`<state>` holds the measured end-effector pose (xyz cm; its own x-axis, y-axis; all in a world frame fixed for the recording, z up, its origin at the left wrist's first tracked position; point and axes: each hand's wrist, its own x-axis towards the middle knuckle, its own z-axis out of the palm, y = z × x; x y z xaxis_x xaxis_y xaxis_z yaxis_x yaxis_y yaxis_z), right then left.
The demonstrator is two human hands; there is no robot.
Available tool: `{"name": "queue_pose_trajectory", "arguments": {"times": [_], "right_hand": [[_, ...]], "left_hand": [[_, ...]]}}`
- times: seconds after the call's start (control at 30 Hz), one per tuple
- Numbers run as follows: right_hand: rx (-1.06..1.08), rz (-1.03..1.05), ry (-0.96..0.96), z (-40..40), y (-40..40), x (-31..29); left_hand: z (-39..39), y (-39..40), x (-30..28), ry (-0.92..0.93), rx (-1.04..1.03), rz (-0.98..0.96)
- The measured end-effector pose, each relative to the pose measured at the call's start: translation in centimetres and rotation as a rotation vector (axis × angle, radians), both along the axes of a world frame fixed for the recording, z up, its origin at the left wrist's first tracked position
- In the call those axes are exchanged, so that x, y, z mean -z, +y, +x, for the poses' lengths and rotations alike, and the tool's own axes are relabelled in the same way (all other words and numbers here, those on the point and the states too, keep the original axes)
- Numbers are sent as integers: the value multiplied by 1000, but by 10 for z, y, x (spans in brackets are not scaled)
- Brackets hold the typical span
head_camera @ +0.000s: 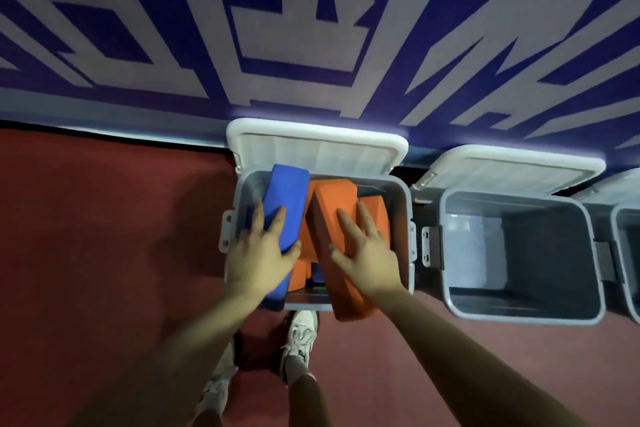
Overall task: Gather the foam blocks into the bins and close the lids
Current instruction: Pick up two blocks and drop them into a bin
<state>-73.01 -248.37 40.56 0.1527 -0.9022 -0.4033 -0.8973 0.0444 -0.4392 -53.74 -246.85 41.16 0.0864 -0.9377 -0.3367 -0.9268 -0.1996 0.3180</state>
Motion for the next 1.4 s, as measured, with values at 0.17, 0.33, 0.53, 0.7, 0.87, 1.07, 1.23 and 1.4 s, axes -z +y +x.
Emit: {"name": "queue_pose_trajectory", "arguments": {"times": [0.17,0.33,0.53,0.7,0.87,1.07,1.23,1.4], "right_hand": [[143,-62,-137,-6,-23,82],[312,-94,-305,-14,-27,133],[197,-10,-368,-32,-29,137],[213,-106,-201,-37,-23,137],[261,-76,-56,-58,-14,143],[295,39,-132,-57,-7,152],[286,21,-121,-58,-9,158],[286,-79,-285,-52,0,163]], "left_hand": [[-14,-23,85,17,0,-49],[-24,-18,154,107,102,-10],[-33,-13,176,186,52,47],[-33,-3,176,261,60,45],[-41,-9,173,189,2,72],[-50,-12,174,128,-30,46],[-59,-21,183,196,-48,19],[-64,-13,167,102,-116,40]]}}
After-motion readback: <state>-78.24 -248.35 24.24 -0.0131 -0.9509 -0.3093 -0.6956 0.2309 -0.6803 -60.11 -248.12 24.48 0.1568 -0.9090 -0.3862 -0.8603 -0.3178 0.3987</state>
